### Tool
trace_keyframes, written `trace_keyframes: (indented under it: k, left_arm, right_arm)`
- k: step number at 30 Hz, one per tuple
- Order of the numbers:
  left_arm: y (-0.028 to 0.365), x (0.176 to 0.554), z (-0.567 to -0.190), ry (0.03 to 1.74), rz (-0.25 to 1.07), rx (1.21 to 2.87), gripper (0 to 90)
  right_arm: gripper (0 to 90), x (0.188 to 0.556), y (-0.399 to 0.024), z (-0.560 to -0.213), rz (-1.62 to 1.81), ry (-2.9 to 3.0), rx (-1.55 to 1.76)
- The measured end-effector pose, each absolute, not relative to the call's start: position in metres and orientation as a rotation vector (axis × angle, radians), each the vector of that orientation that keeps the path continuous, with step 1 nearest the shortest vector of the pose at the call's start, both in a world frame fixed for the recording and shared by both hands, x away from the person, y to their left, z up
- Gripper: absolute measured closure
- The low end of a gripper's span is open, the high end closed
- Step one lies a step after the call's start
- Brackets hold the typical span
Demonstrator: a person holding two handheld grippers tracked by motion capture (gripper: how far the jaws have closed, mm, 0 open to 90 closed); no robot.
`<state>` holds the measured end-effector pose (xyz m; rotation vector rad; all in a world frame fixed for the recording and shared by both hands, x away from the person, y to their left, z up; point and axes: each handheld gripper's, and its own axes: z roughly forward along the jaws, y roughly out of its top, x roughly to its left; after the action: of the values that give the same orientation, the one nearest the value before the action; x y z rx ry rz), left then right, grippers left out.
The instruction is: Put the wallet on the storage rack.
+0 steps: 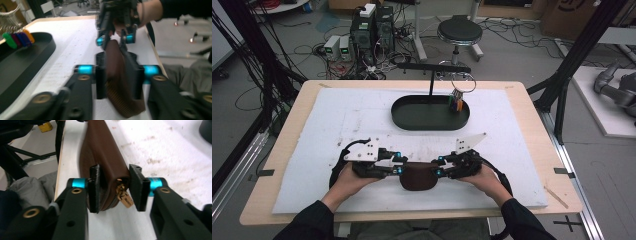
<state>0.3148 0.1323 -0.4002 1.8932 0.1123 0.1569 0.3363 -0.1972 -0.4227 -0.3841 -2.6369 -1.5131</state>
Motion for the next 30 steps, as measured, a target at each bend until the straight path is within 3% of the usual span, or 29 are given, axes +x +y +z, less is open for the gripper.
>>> trace_keyframes:
  k: [6, 12, 18, 25, 30]
  left_arm:
    - [0.138, 0.322, -0.403, 0.225, 0.093, 1.91, 41.4]
    - [0.133, 0.329, -0.413, 0.297, -0.004, 1.957, 32.9]
    - [0.122, 0.334, -0.418, 0.295, -0.09, 1.959, 34.0]
    - [0.119, 0.331, -0.416, 0.217, -0.138, 1.931, 56.0]
    - [0.119, 0.331, -0.415, 0.195, -0.137, 1.925, 63.2]
  right_arm:
    - [71.0, 0.331, -0.198, -0.418, -1.558, -2.67, -0.346]
    - [71.9, 0.331, -0.211, -0.409, -1.667, -2.655, -0.357]
    - [71.9, 0.327, -0.213, -0.401, -1.715, -2.642, -0.299]
    - [71.9, 0.325, -0.212, -0.4, -1.714, -2.634, -0.254]
    - [71.6, 0.325, -0.212, -0.399, -1.721, -2.63, -0.246]
